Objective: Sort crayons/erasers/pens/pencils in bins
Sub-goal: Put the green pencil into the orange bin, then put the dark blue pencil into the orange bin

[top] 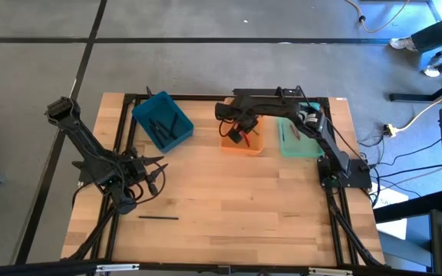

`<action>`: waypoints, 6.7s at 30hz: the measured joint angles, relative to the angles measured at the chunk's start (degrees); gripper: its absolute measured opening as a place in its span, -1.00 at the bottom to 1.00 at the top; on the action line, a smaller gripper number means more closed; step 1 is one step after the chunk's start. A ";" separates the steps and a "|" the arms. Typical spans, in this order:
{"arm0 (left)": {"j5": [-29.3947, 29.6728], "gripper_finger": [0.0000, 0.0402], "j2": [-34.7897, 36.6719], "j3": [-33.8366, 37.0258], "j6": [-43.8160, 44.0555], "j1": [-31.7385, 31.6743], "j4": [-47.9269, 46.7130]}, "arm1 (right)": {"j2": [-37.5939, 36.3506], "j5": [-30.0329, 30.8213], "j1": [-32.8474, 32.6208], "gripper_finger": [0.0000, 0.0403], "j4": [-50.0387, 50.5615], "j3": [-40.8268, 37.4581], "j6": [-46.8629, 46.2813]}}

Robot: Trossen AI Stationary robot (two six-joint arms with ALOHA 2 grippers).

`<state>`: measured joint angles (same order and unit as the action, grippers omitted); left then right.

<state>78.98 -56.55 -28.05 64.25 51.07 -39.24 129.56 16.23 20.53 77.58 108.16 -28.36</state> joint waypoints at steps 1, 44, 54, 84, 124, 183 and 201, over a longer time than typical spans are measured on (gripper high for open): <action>0.16 -0.33 0.00 0.00 0.00 0.00 -0.02 | 0.00 -1.60 0.24 -0.87 -2.34 -0.89 0.50; 2.90 -0.33 -2.47 0.02 -0.35 -2.55 -0.15 | 14.36 -9.67 -37.36 -0.14 -76.12 6.45 21.62; -0.18 -0.33 -2.47 0.02 -1.88 -4.68 -0.35 | 27.19 -12.01 -36.99 -0.14 -64.47 26.94 27.21; -0.72 -0.33 -2.47 0.02 -1.73 -4.44 -0.35 | 25.72 -5.18 -36.05 -0.84 -44.39 26.56 17.22; -0.54 -0.33 -2.43 0.02 -1.90 -4.44 -0.41 | 18.05 0.96 -25.02 -0.21 -12.61 26.40 -1.32; -1.63 -0.33 -2.43 0.04 -1.64 -4.44 -0.26 | 3.94 0.07 -21.80 -0.73 1.66 26.51 -0.73; -1.82 -0.33 -2.43 0.04 -1.66 -4.70 0.80 | 17.50 -7.39 -29.98 -0.58 -5.77 26.55 0.11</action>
<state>77.16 -58.98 -28.01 62.59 46.37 -38.44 147.06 8.84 -9.45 71.82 134.72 -28.25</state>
